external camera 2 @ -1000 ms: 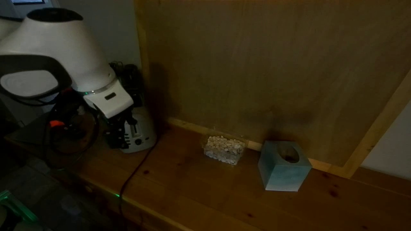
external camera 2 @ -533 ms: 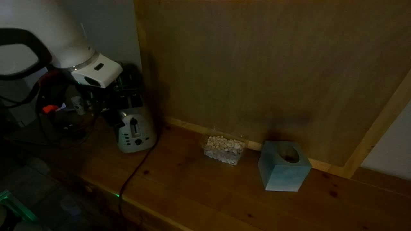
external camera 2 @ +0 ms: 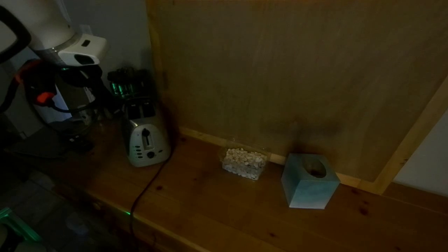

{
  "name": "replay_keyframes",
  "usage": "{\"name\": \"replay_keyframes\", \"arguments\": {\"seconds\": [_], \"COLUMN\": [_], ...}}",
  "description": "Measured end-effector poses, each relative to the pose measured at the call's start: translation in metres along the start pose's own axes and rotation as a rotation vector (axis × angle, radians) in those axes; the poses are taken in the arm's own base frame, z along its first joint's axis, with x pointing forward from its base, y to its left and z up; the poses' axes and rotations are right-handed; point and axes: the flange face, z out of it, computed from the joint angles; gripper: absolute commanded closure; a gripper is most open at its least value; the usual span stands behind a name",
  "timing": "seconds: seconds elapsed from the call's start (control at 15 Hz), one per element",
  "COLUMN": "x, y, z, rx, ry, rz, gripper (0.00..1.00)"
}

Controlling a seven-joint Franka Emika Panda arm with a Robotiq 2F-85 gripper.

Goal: Press a button on the toaster.

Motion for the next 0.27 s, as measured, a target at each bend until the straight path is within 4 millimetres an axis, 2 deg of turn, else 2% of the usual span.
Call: {"name": "replay_keyframes", "arguments": {"seconds": [0.27], "x": [-0.0001], "y": [0.0001], "z": [-0.0002], "rx": [-0.001], "ry": [0.001], "rz": [-0.01], "gripper": [0.0]}}
